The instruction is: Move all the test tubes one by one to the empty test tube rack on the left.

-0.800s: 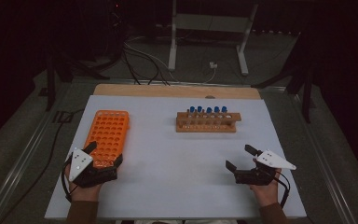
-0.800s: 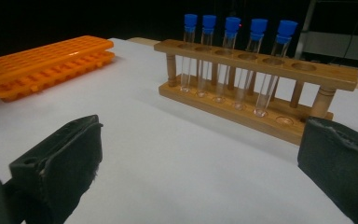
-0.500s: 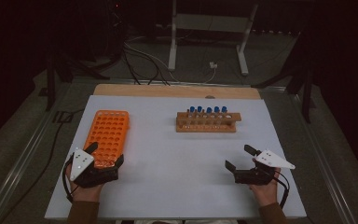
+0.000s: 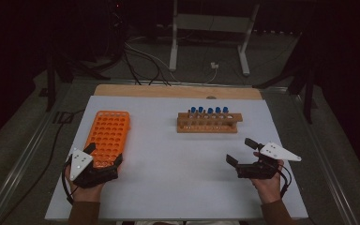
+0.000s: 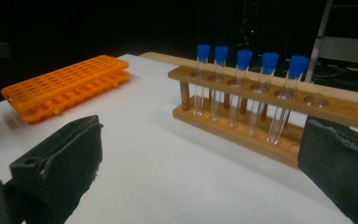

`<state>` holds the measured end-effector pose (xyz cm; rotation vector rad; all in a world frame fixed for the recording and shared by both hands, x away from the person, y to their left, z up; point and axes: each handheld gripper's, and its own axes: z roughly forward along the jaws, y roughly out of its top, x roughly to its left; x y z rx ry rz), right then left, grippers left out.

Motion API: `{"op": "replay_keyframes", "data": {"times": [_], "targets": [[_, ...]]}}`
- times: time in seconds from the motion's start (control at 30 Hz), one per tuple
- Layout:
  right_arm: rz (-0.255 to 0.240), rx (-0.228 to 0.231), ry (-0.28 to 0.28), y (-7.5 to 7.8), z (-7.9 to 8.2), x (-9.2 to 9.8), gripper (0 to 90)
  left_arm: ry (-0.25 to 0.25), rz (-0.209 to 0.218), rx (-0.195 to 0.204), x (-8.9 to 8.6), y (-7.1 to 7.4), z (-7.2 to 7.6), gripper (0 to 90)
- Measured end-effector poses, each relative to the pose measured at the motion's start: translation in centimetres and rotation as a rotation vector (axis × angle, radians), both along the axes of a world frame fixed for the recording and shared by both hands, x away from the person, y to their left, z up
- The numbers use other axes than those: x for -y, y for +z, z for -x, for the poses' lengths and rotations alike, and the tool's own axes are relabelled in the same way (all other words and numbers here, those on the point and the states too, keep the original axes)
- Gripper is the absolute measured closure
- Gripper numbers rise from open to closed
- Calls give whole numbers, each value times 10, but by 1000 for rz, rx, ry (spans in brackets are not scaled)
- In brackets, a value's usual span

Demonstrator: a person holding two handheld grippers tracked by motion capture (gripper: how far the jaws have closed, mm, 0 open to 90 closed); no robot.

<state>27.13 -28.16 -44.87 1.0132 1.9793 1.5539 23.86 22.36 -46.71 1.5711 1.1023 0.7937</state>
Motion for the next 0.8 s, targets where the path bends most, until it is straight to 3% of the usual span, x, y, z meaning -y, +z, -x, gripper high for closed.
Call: {"op": "replay_keyframes", "data": {"times": [0.3,0.4,0.5,0.73,0.8], "targets": [[39,3,-11,14,-28,-8,0,22,4,8,-2,0,1,4],[38,-2,-21,17,-40,-10,0,27,5,5,-2,-1,0,4],[26,6,-25,20,-51,-9,64,25,5,-1,-2,-2,-1,4],[35,-1,-60,28,-75,-8,64,29,-1,-2,-1,-3,-2,4],[17,-5,-65,30,-82,-7,64,32,0,0,-1,-3,-2,4]]}}
